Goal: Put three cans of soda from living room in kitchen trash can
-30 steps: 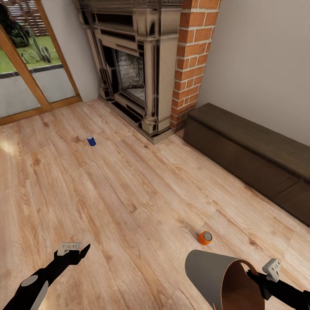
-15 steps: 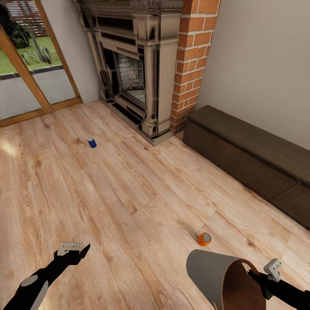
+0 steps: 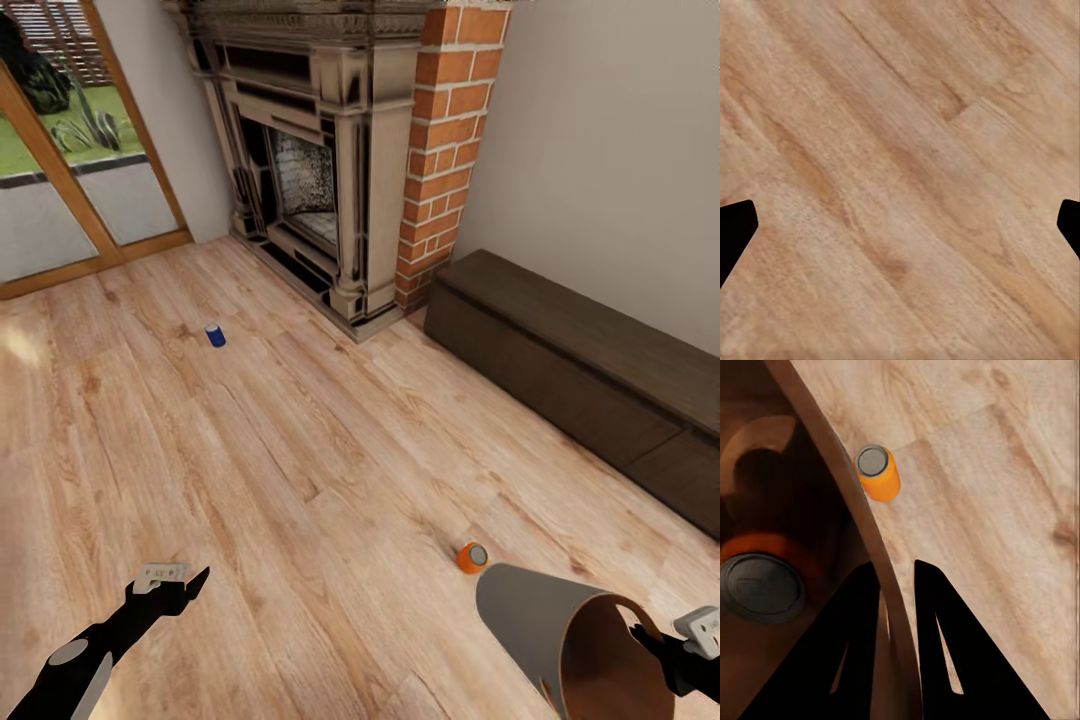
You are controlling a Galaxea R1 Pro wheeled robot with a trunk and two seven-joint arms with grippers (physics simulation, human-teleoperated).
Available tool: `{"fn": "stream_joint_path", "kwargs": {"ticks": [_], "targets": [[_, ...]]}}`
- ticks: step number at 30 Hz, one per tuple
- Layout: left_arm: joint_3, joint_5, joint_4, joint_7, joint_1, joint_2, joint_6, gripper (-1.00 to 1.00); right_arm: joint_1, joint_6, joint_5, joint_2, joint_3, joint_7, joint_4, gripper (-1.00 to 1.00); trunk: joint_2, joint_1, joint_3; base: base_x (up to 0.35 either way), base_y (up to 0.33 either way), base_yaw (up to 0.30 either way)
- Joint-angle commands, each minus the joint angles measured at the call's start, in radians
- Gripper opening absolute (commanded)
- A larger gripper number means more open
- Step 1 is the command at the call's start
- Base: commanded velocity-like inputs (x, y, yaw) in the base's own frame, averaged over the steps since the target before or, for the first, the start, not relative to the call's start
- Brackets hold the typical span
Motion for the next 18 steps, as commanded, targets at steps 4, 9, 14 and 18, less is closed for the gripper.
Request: {"fn": "stream_joint_path", "kwargs": {"ticks": [4,9,14,18], "targets": [[0.001,0.0,0.0,0.0,0.0,0.0,0.0,1.0,0.001,0.004,-0.003,-0.013,-0.013,0.011,0.001,-1.0,0.028,-0.015,0.013,0.0,0.0,0.0],[0.0,0.0,0.0,0.0,0.0,0.0,0.0,1.0,0.0,0.004,-0.003,-0.017,-0.071,0.016,0.001,-1.0,0.063,-0.035,0.028,0.0,0.0,0.0],[0.0,0.0,0.001,0.0,0.0,0.0,0.0,1.0,0.0,0.004,-0.003,-0.018,-0.088,0.015,0.001,-1.0,0.098,-0.054,0.044,0.0,0.0,0.0],[0.0,0.0,0.014,0.0,0.0,0.0,0.0,1.0,0.0,0.004,-0.003,-0.018,-0.093,0.011,0.001,-1.0,0.126,-0.069,0.057,0.0,0.0,0.0]]}}
